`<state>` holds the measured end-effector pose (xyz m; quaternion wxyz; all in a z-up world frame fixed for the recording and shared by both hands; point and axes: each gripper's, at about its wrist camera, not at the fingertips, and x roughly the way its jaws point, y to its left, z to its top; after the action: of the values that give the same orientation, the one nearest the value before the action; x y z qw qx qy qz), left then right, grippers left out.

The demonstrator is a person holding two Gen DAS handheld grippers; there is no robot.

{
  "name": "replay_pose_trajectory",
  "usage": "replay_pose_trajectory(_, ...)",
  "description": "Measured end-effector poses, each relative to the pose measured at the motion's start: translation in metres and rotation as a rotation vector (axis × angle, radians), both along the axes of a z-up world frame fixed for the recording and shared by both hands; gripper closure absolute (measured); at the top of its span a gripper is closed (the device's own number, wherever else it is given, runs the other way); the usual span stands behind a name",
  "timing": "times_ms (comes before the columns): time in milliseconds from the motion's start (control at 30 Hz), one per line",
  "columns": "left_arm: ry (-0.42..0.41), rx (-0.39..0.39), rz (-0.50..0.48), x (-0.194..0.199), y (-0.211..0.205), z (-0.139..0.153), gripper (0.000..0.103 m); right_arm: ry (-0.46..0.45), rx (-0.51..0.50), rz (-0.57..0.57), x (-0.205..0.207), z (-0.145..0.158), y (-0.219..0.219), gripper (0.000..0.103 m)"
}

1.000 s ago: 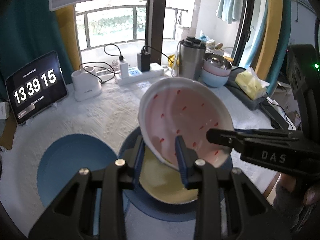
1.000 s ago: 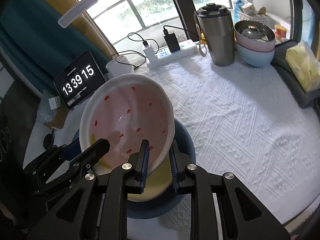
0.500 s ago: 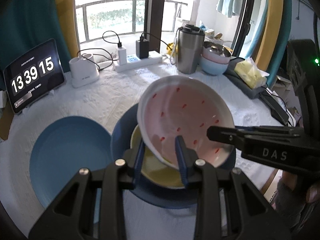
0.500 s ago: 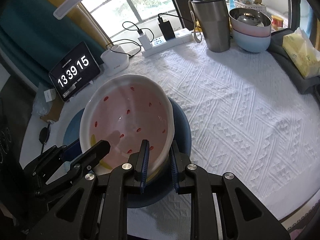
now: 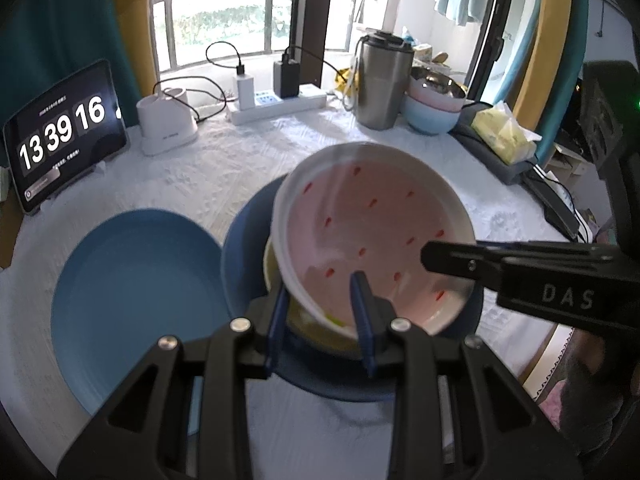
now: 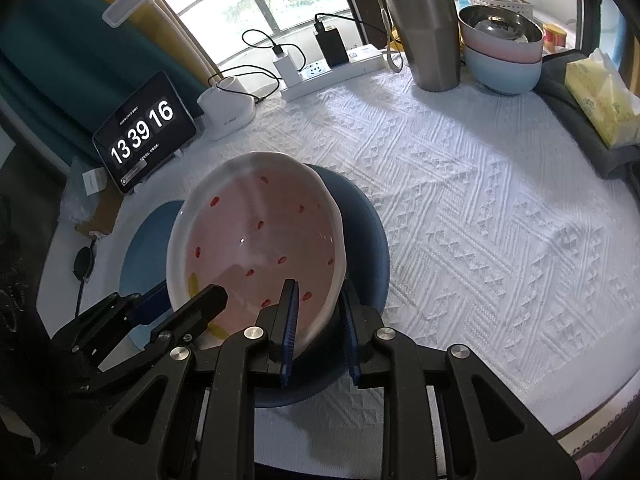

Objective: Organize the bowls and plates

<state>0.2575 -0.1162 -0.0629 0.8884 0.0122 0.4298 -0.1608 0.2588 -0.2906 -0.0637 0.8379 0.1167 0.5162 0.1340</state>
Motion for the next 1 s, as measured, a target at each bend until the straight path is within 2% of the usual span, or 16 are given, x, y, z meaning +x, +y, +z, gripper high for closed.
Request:
replay_pose_trajectory(333,0.006,-0.004,0.023,0.003,0.01,0.0,0.07,-0.008,0.018,-0.002,-0.002,0.006,-0.002,0.079)
replay_pose_trajectory(500,-0.021,0.0,0.024,-0.001,0.011,0.006,0.07,-0.037,-0.014,0.017,-0.004,0.016,0.006,0.079)
replay_pose_trajectory(1000,-0.061,-0.048,0.045,-0.005,0.024,0.026,0.07,-0.055,-0.018,0.018,-0.007,0.022,0.008,0.079)
